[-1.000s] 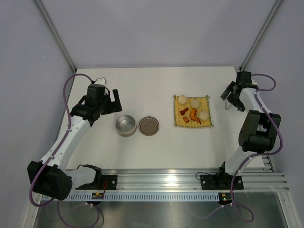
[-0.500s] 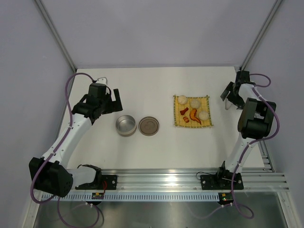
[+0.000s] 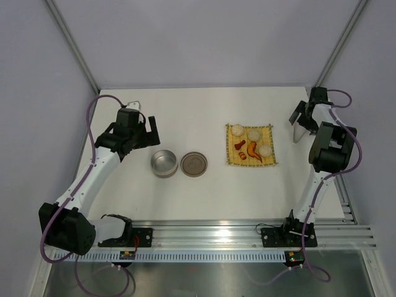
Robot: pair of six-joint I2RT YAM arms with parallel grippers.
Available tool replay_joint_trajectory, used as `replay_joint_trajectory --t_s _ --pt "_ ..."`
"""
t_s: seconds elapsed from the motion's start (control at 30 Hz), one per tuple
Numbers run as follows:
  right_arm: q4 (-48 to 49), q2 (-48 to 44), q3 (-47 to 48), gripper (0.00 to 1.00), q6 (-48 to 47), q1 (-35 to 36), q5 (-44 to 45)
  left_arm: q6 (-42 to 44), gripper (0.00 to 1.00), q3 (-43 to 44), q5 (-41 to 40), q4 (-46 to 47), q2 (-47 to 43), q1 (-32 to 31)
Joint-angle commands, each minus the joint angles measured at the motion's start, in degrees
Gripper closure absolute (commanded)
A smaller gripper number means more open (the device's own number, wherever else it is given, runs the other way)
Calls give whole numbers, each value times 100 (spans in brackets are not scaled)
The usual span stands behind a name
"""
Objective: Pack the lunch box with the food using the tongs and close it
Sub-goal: Pick up the clamp at the center of the board.
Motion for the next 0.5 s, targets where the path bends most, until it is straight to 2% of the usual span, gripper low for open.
replay_joint_trajectory --t_s 0.0,0.47 --pt "39 112 237 1 -140 4 -124 23 1 234 -81 92 -1 -38" --pt "66 508 280 2 -448 312 658 58 1 225 -134 57 -10 -38"
